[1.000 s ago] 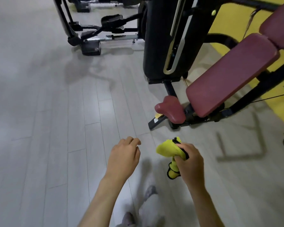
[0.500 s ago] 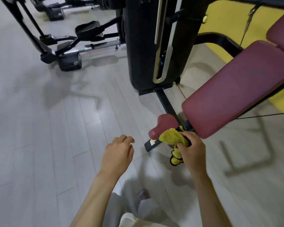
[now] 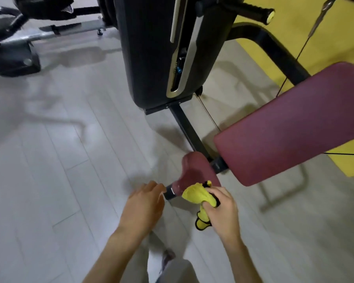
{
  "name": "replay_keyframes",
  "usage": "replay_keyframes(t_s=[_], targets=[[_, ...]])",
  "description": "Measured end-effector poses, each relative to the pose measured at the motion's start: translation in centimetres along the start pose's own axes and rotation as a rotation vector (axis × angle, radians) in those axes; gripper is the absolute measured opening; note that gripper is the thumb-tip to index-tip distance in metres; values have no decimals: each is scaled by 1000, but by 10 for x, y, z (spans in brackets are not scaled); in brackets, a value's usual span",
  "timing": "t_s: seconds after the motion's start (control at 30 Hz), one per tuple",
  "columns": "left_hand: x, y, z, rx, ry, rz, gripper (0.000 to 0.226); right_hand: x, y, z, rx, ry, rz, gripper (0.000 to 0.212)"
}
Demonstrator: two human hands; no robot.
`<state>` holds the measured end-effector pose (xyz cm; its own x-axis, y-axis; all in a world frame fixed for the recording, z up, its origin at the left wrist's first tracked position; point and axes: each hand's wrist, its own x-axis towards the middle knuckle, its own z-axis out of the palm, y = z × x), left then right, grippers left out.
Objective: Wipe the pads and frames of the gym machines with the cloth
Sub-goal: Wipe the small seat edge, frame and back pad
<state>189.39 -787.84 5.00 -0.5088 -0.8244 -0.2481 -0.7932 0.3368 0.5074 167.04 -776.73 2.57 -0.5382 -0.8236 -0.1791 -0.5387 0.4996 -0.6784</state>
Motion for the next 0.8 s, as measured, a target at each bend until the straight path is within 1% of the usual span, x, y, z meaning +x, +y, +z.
replay_keyframes(t_s=[0.1,0.23,0.27,0.37,0.5,0.6,0.67,0.73,0.8], targets=[[46,-12,2,41,-79,32,26,29,7,18,-24,13,21,41],[94,-38,21,41,-154,24,27,57,28,45,27,63,103,51],[106,-44,30,40,-175,23,29,64,38,54,46,64,140,51],[136,-60,66,25,-234,1,32,87,72,91,94,29,253,41],[167,-76,133,13,-301,-51,30,107,124,160,168,70,341,42],[182,-89,180,10,-308,-109,27,106,158,219,73,49,278,50],[186,-95,204,32,-293,-153,27,100,179,248,-74,-10,163,57],[187,-100,222,47,-264,-197,25,99,201,263,-208,-33,31,66],[188,-104,234,57,-243,-233,23,106,218,266,-281,-37,-63,73]])
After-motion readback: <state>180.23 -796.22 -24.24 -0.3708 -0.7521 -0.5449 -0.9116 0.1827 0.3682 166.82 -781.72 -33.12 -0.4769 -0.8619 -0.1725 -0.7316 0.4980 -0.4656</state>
